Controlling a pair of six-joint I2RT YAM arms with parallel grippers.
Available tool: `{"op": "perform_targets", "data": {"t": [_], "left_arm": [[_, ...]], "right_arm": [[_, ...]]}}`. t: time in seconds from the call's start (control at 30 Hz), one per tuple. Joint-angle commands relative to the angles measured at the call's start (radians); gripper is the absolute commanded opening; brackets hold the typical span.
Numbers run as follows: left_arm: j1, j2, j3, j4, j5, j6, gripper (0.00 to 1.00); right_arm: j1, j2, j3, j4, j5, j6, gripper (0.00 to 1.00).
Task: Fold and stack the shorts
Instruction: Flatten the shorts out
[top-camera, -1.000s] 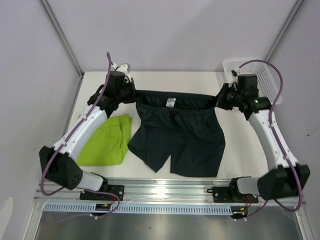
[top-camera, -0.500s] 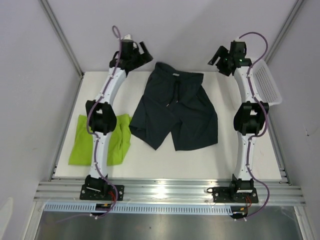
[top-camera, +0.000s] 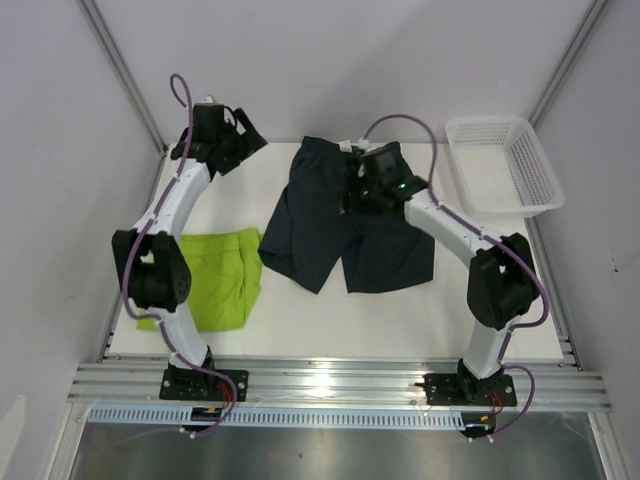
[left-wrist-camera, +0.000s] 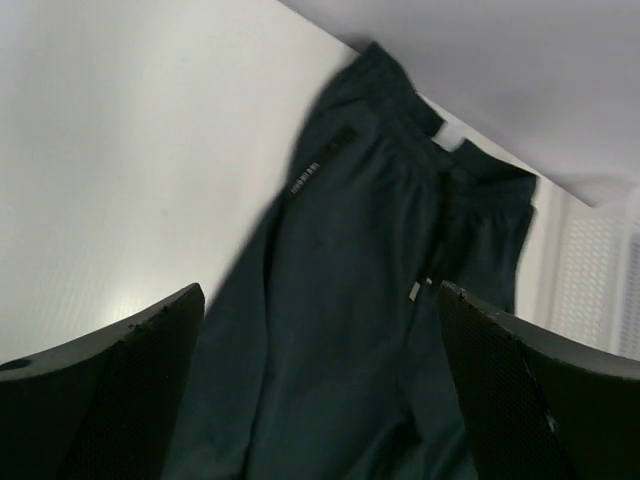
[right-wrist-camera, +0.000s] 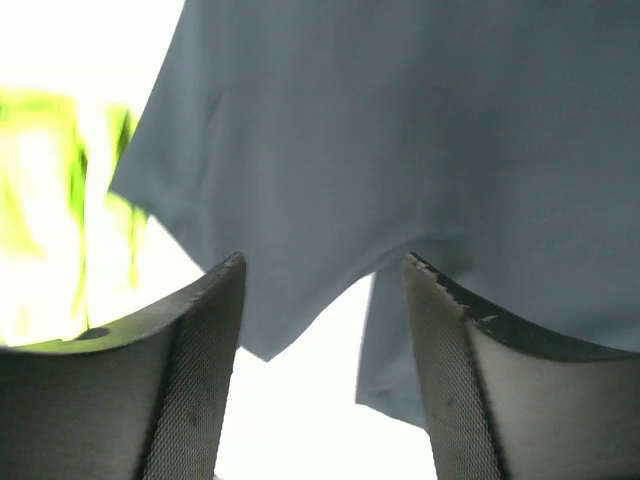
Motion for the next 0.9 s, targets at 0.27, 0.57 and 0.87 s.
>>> {"op": "perform_targets", "data": {"t": [0.27, 0.57, 0.87], "left_arm": [[0.102, -0.462, -0.481, 0.111, 0.098, 0.022, 0.99], [0.101, -0.69, -0.759, 0.151, 0.098, 0.023, 0.99], [-0.019, -0.843, -0.95, 0.105, 0.049, 0.054, 0.99]], "right_arm": [[0.336, 0.19, 0.083, 0.027, 0.176, -0.039, 0.54], [0.405, 0.397, 0.243, -0.125, 0.274, -0.035, 0.52], [0.421, 0.252, -0.043, -0.117, 0.354, 0.016, 0.0]]}}
